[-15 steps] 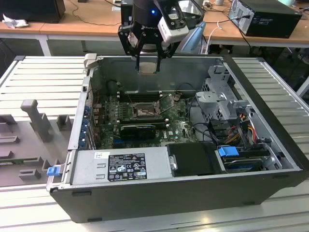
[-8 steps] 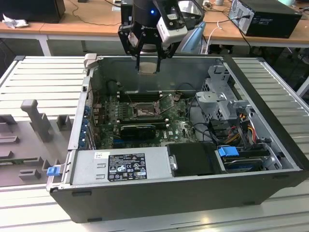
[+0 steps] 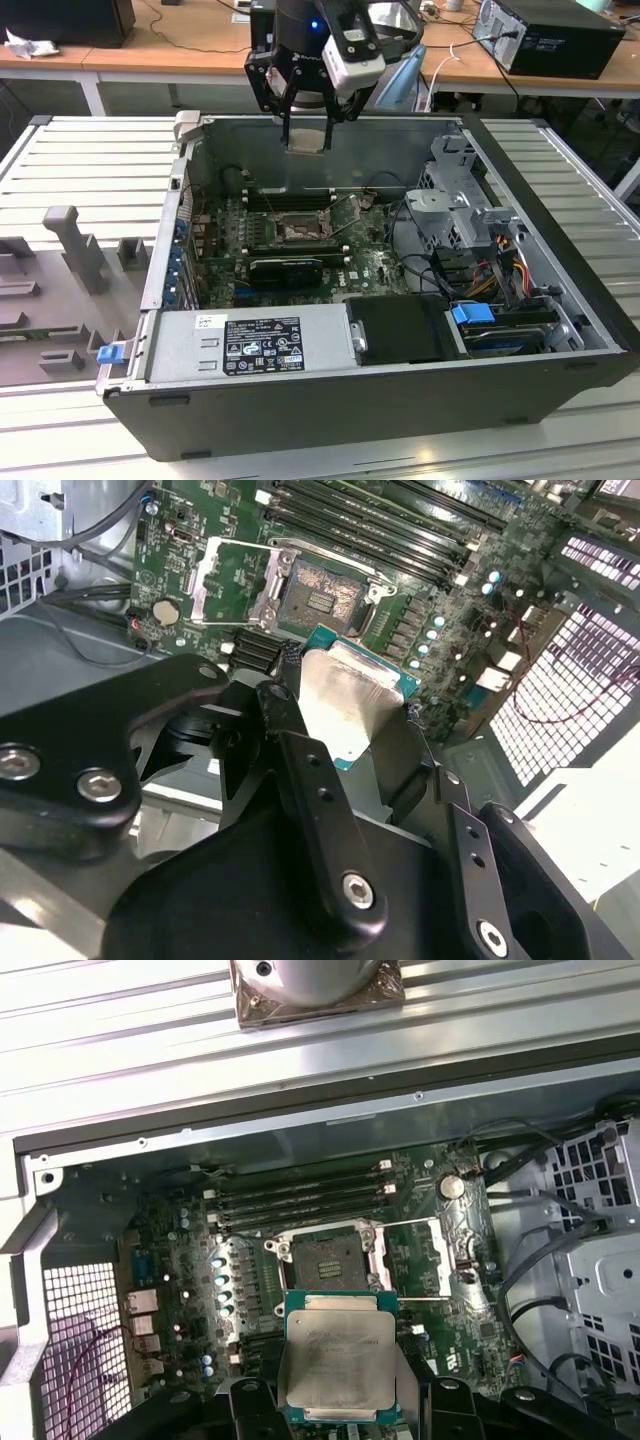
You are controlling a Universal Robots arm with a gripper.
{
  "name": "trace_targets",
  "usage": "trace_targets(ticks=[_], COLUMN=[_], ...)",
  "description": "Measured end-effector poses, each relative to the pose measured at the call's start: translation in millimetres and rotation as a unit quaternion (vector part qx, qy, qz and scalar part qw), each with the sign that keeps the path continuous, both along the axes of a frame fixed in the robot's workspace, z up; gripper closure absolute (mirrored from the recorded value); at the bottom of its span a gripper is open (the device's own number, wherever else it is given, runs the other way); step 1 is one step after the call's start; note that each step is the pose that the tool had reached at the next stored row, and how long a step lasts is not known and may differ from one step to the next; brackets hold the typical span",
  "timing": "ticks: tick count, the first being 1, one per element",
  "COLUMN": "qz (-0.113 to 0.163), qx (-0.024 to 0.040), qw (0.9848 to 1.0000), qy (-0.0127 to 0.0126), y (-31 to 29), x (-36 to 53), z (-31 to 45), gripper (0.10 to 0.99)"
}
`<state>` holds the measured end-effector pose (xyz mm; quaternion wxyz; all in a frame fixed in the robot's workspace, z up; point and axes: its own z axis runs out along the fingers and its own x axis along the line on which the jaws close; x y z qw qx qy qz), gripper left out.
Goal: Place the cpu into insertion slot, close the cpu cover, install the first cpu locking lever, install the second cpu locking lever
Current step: 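Place the cpu into insertion slot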
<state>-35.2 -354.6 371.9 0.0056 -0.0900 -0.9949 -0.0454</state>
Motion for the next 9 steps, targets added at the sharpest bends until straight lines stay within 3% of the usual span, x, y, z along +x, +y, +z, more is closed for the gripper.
trace_targets(ticks=[9], qz=[-0.012], qx=[0.0001], qw=[0.9999], qy=[0.0000], y=[0.0], x=[0.0], z=[-0.3], gripper=[0.561])
